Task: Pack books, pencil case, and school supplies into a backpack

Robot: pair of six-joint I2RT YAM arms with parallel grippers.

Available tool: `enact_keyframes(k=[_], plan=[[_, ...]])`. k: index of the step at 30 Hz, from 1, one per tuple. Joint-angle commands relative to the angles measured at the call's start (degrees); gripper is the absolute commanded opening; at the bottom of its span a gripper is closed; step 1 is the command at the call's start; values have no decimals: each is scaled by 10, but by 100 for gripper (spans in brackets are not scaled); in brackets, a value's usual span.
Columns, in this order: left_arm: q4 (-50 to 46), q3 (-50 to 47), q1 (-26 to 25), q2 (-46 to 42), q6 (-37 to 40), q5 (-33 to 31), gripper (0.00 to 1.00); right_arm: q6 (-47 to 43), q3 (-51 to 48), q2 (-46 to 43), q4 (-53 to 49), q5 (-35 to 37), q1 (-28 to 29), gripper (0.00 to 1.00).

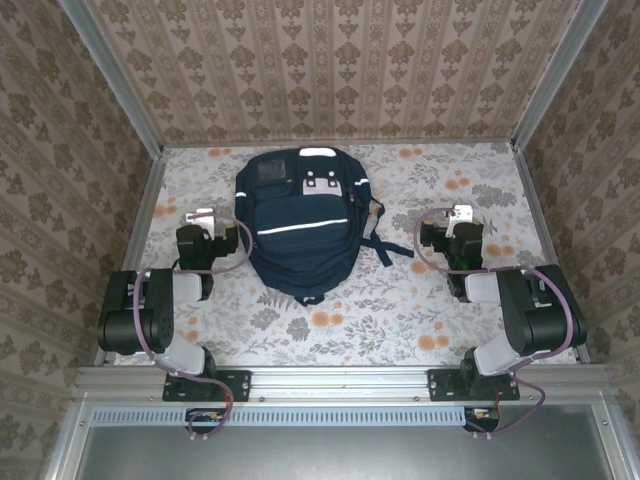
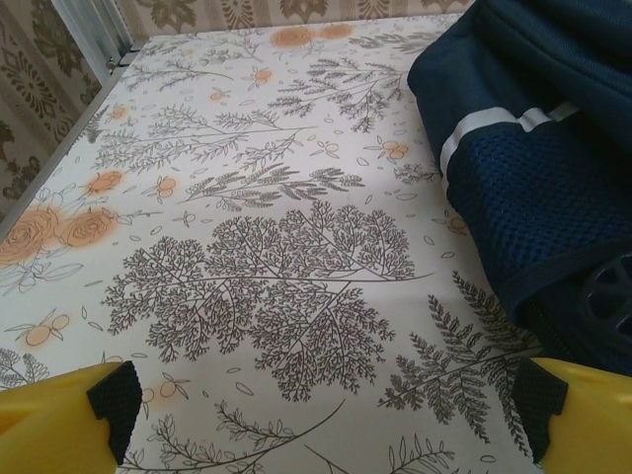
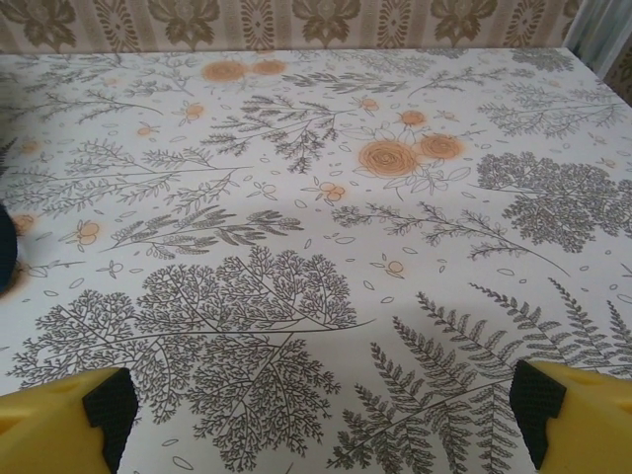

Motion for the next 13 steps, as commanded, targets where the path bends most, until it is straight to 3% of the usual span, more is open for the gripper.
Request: enact_keyframes(k=[1,13], plan=[[21,0,-1,0,14,9,100,4,2,2,26,-15,-3,100],[22,0,-1,0,14,10,100,5,2,1,24,-15,-3,100]])
